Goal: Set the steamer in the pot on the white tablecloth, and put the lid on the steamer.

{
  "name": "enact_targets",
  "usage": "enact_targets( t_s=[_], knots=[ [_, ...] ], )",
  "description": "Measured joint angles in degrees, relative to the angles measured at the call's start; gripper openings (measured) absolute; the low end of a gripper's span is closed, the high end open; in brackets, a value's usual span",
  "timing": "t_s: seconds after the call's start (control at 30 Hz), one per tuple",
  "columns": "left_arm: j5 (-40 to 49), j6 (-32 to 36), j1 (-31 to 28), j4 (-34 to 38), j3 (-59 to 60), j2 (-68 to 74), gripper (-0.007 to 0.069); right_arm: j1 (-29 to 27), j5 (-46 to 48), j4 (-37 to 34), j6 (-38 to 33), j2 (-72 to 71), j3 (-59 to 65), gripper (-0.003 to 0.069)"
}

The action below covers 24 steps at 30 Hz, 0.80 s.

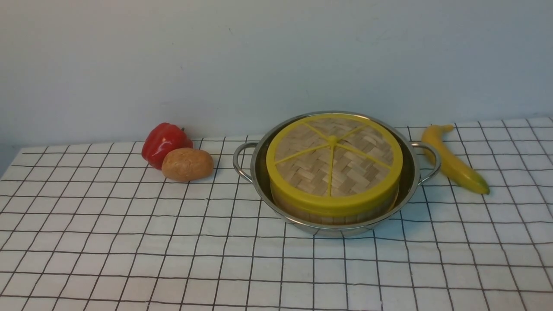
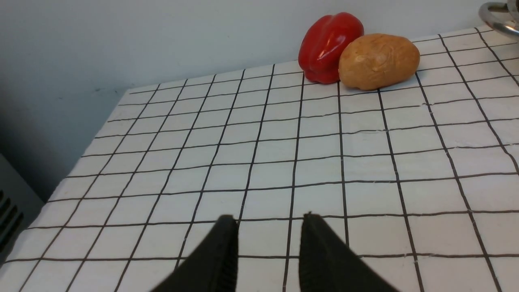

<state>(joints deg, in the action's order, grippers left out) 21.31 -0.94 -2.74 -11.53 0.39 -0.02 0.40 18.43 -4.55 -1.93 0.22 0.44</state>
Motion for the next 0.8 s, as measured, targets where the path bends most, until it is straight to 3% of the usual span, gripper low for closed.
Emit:
enact_targets(
  t_s=[0.8],
  knots=[
    [0.00, 0.00, 0.00, 0.05, 0.00, 0.00, 0.0243, 0.00, 0.00, 0.04, 0.00, 0.00, 0.00, 0.0240]
  ],
)
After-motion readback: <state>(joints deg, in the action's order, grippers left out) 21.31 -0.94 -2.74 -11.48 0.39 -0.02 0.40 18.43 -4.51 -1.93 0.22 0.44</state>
